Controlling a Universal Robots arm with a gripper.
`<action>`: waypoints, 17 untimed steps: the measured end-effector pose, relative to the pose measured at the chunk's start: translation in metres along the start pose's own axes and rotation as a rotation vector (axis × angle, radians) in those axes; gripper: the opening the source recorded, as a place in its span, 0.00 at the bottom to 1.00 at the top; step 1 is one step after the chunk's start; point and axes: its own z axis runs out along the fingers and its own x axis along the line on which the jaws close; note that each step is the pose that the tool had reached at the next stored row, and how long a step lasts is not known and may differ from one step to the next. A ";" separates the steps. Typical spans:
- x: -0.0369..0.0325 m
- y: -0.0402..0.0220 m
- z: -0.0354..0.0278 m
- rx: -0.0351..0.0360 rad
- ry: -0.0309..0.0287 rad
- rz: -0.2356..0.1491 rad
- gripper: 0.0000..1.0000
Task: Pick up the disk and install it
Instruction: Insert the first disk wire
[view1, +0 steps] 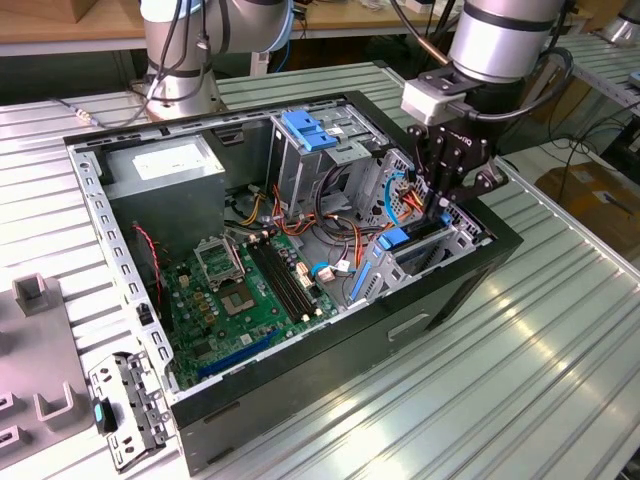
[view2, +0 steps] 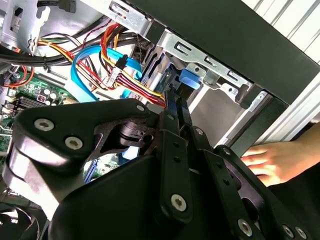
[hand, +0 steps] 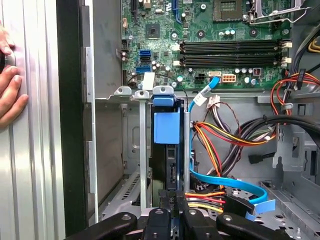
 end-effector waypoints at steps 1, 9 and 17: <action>0.0000 0.0000 -0.0001 -0.0002 0.0011 0.002 0.16; -0.0062 -0.0023 0.0106 -0.0032 0.0179 0.038 0.16; -0.0025 -0.0037 -0.0098 0.0572 0.0164 0.044 0.24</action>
